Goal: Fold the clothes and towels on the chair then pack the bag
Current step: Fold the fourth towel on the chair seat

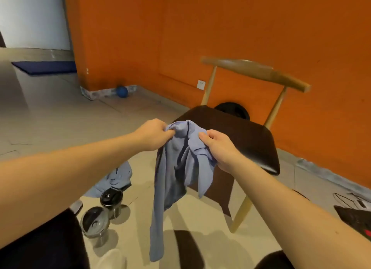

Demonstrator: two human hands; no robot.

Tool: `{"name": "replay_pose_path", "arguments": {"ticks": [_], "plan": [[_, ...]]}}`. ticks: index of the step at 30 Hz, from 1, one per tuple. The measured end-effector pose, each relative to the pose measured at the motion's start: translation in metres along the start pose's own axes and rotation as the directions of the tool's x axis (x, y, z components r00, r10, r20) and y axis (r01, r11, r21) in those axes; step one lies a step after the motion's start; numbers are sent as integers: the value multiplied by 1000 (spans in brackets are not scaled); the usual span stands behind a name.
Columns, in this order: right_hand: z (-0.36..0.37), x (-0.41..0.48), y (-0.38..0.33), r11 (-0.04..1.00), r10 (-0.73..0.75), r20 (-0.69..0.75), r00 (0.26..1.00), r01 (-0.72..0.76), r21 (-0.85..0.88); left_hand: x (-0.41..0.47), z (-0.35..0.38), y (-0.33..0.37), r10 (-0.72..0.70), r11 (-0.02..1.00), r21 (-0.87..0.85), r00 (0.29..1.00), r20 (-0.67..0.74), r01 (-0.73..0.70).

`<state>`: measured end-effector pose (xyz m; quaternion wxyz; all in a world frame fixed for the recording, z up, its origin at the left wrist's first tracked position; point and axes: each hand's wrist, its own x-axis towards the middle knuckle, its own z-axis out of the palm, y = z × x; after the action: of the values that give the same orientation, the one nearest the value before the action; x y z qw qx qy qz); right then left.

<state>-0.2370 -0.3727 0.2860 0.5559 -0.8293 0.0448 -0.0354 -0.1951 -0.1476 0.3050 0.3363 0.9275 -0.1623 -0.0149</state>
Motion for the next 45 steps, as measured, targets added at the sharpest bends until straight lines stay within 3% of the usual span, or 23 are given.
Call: {"name": "replay_pose_path", "arguments": {"ticks": [3, 6, 9, 12, 16, 21, 25, 27, 29, 33, 36, 41, 45], "plan": [[-3, -8, -4, 1000, -1, 53, 999, 0, 15, 0, 22, 1, 16, 999, 34, 990, 142, -21], [-5, -13, -4, 999, 26, 151, 988, -29, 17, 2, 40, 4, 82, 983, -180, 977, 197, -46], [-7, -14, -1, 997, 69, 210, 975, -72, 9, 10, 53, 3, 229, 958, -233, 934, 274, -167], [-8, -11, 5, 988, 136, 207, 969, -150, 50, 20, 58, 3, 355, 930, -201, 895, 269, -308], [-19, -7, 12, 932, 297, 202, 933, -329, 153, 36, 59, 5, 386, 909, -286, 872, 301, -304], [-39, -3, 25, 811, 405, 296, 865, -490, 320, 58, 69, 18, 417, 908, -172, 863, 285, -382], [-58, -10, 41, 909, 368, 329, 870, -412, 72, 77, 82, 28, 391, 897, -290, 903, 176, -333], [-66, -15, 49, 931, 364, 254, 896, -346, -117, 81, 85, 33, 362, 894, -334, 921, 145, -299], [-75, -20, 59, 894, 368, 150, 918, -305, -328, 82, 86, 38, 346, 892, -349, 930, 124, -285], [-92, -29, 80, 819, 447, 28, 894, -397, -415, 87, 89, 37, 314, 882, -391, 947, 71, -263], [-106, -40, 86, 850, 433, -16, 901, -415, -325, 95, 86, 34, 260, 879, -419, 965, 24, -226], [-121, -47, 88, 892, 443, -44, 896, -435, 119, 109, 73, 27, 129, 912, -382, 989, -74, -148], [-124, -38, 67, 883, 423, -182, 888, -357, 306, 117, 56, 19, 125, 937, -334, 991, 39, -105]]}}
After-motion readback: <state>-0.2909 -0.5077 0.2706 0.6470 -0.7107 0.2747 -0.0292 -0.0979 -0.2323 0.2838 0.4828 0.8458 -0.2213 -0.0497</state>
